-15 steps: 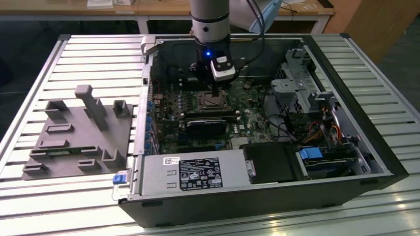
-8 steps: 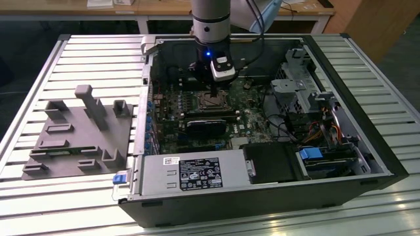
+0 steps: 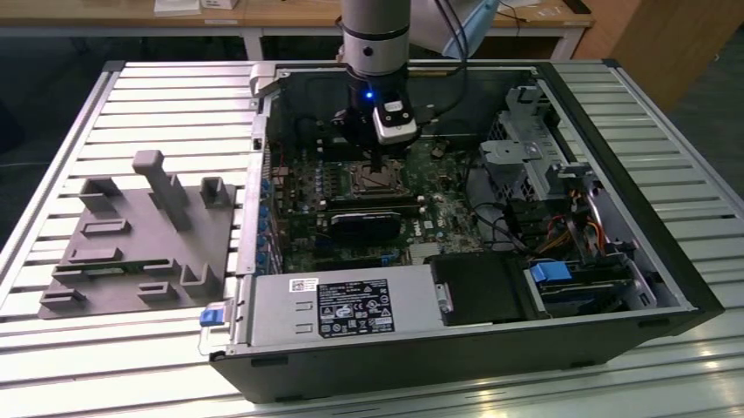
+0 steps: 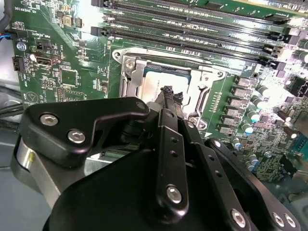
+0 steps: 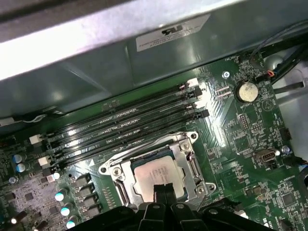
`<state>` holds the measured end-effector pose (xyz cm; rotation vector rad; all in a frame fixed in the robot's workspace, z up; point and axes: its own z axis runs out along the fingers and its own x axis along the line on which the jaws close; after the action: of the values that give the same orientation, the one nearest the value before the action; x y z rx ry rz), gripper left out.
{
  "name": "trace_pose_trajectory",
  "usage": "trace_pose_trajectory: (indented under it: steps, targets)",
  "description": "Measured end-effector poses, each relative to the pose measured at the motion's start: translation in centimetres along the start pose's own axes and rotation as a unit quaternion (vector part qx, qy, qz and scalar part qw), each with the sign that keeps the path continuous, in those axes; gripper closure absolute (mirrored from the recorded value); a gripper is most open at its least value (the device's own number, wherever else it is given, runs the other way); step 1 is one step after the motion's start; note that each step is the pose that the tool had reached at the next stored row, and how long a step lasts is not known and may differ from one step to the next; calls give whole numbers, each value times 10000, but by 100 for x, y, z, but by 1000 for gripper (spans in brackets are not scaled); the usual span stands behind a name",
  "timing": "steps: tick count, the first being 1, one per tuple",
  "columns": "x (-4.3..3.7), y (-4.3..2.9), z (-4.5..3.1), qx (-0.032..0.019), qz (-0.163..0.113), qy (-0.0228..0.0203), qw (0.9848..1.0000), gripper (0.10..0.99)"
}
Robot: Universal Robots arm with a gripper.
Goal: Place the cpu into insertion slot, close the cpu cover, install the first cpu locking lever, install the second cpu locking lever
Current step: 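Install the first cpu locking lever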
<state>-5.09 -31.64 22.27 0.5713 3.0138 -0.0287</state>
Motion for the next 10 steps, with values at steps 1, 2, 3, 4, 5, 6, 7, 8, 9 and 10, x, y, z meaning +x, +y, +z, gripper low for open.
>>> trace_pose_trajectory:
  steps: [1, 2, 3, 4, 5, 6, 7, 8, 9, 10]
  targets:
    - [-1, 0, -8, 0, 0, 0, 10000, 984]
    - [-1, 0, -19, 0, 0, 0, 10000, 984]
    - [-2, 0, -31, 0, 0, 0, 10000, 984]
    - [-3, 0, -42, 0, 0, 0, 10000, 984]
    - [-4, 0, -54, 0, 0, 0, 10000, 984]
    - [-5, 0, -65, 0, 0, 0, 10000, 984]
    - [-5, 0, -68, -1, 0, 0, 10000, 984]
    - [-5, 0, -68, -1, 0, -1, 10000, 984]
    - [-5, 0, -68, -2, 0, -1, 10000, 984]
    - [-5, 0, -72, 0, 0, 0, 10000, 984]
